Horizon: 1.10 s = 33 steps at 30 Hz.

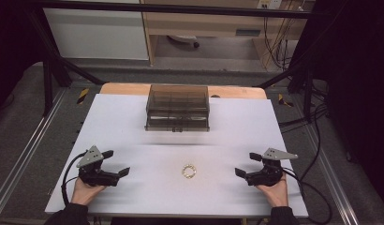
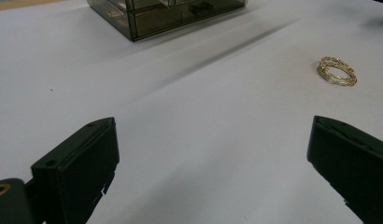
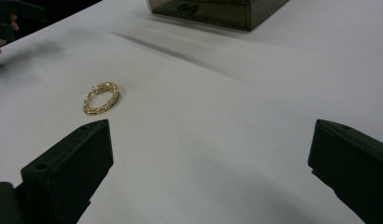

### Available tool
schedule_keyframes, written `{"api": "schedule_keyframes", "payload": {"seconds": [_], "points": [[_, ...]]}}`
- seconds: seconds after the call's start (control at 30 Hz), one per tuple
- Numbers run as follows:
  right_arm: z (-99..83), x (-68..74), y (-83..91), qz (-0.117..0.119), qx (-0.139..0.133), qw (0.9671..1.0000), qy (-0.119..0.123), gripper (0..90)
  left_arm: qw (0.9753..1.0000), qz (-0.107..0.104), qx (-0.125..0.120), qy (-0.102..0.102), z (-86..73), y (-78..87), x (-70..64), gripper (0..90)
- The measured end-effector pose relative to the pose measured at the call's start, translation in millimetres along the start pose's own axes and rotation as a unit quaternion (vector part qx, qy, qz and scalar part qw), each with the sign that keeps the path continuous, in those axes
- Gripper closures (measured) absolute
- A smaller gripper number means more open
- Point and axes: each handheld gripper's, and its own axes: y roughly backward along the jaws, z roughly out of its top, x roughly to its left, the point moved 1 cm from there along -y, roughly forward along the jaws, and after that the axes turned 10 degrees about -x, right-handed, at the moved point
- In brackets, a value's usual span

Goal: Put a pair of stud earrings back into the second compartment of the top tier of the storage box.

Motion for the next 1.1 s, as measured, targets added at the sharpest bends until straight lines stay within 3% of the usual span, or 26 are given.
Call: {"api": "schedule_keyframes", "payload": {"seconds": [0.6, 1.1], "points": [[2.8, 7.6, -8.6, 0.004, 0.007, 1.0, -0.002, 0.5, 1.0, -0.003, 0.001, 0.005, -2.7, 2.5, 4.5, 2.4], [7.7, 27.5, -31.1, 0.02, 0.025, 0.9995, 0.002, 0.5, 1.0, -0.003, 0.006, 0.006, -4.1, 0.9, 4.5, 2.6]]}}
